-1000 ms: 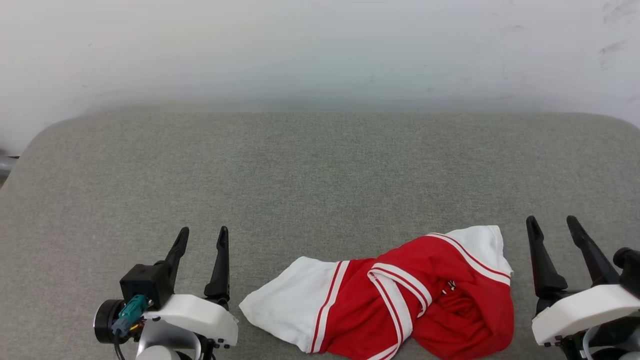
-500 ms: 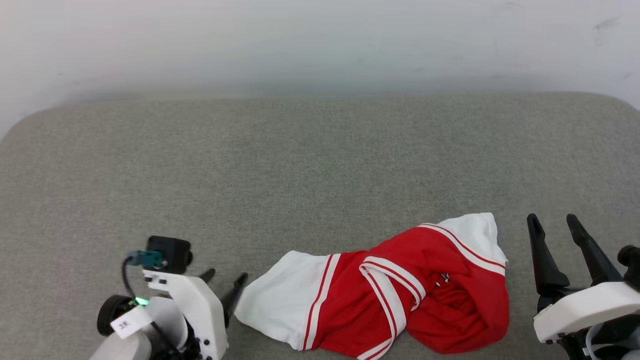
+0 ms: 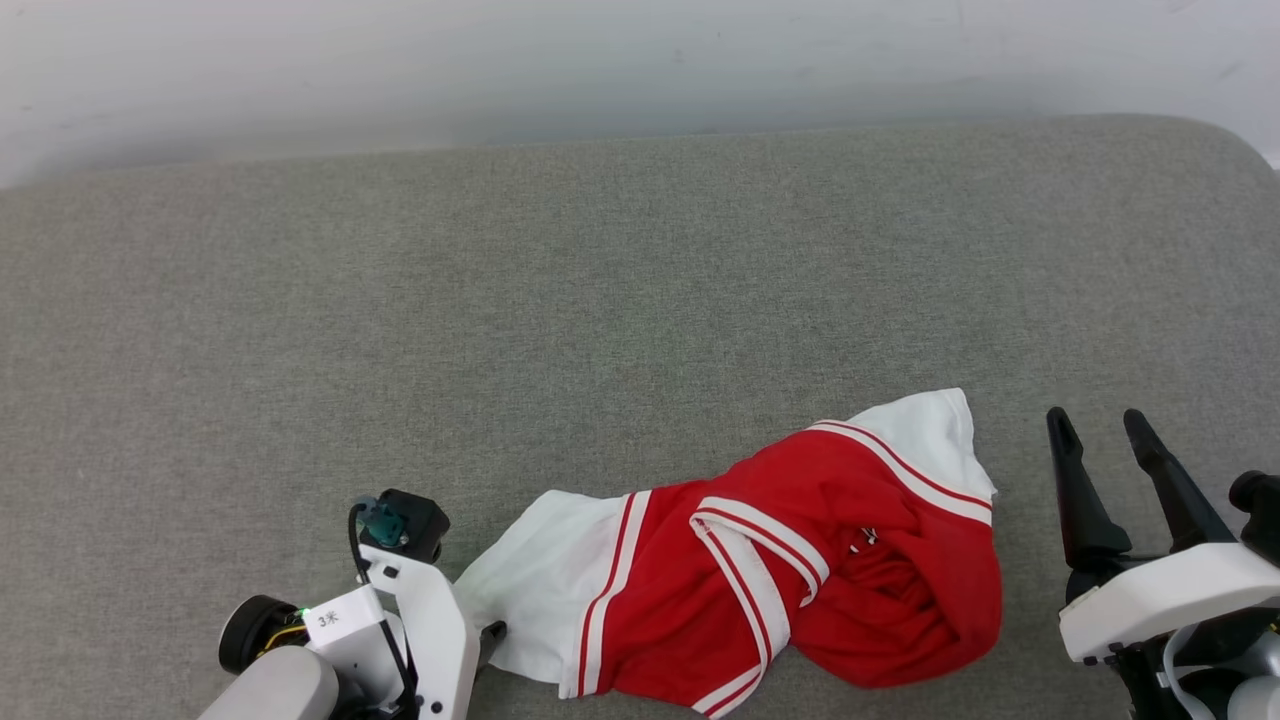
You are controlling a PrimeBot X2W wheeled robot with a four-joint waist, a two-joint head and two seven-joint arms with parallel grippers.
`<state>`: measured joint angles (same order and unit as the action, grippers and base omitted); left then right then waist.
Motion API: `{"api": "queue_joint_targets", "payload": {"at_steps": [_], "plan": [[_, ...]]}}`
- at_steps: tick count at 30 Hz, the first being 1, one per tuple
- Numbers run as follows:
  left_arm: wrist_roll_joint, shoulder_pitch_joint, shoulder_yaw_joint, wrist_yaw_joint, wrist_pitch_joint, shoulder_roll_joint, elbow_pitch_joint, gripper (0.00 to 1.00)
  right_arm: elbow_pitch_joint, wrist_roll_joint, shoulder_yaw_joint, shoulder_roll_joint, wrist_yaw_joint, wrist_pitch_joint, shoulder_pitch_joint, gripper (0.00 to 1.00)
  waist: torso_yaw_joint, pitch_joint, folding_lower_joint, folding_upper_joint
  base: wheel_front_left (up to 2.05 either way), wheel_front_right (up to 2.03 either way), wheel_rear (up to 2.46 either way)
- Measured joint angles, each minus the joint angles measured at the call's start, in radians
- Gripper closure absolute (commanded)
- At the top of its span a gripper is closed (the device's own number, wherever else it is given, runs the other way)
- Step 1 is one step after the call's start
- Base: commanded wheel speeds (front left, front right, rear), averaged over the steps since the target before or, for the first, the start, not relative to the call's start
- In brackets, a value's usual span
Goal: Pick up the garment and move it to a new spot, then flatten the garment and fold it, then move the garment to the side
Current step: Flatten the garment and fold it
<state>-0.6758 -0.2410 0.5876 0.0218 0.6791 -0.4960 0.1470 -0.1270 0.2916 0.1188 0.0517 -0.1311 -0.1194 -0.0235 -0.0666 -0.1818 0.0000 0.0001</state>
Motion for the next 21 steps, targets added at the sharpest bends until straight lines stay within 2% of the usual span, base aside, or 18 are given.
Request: {"api": "queue_joint_targets", "payload": {"at_steps": [1,5,11,21], "plan": [[0.0,0.0,0.0,0.0,0.0,0.0,0.0,1.0,0.0,0.0,0.0,0.0,0.0,0.0,0.0,0.0,0.0,0.0,0.0,0.0,0.0,0.0,0.0],[0.003,-0.007,0.021,-0.012,0.011,0.006,0.0,1.0,0.02,0.011,0.012,0.0,0.0,-0.005,-0.013,0.0,0.0,0.002,0.0,0.0,0.0,0.0,0.0],[0.025,0.006,0.018,0.005,-0.066,0.021,-0.011,1.0,0.083,0.028,0.051,0.002,0.0,-0.083,-0.03,0.0,0.014,0.02,0.0,0.0,0.0,0.0,0.0],[0.093,-0.014,-0.009,0.041,-0.176,0.009,-0.137,1.0,0.307,0.13,0.12,0.14,0.0,-0.381,-0.105,0.0,0.068,0.026,0.0,0.0,0.0,0.0,0.0]]}}
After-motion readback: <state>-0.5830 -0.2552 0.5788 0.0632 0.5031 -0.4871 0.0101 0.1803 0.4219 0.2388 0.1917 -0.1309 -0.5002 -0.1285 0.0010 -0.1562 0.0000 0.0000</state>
